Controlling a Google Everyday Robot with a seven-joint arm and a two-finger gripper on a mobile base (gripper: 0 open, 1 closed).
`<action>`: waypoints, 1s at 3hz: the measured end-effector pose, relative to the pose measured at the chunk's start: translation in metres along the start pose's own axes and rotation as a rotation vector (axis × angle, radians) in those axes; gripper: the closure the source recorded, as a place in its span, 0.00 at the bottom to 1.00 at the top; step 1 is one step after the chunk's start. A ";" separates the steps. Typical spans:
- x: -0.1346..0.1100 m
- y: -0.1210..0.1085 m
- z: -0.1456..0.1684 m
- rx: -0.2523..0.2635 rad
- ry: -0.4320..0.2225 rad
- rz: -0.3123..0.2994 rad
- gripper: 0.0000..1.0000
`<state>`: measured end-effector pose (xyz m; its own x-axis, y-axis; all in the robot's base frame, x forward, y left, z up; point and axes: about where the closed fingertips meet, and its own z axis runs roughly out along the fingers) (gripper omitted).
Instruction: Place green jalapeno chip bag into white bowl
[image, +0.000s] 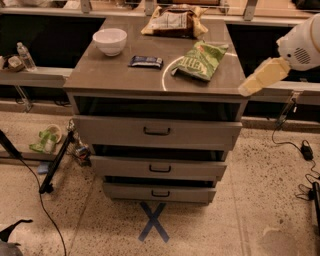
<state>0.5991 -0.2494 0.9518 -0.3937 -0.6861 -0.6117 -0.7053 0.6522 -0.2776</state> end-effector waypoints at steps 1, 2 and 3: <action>-0.008 -0.011 0.004 0.036 -0.038 0.023 0.00; -0.010 -0.010 0.008 0.029 -0.042 0.026 0.00; -0.024 -0.009 0.044 -0.019 -0.103 0.063 0.00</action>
Offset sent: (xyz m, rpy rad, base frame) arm 0.0141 -0.0004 0.0049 0.0274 -0.0426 -0.0304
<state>0.6403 -0.2249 0.9363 -0.3753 -0.6067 -0.7008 -0.6924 0.6861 -0.2232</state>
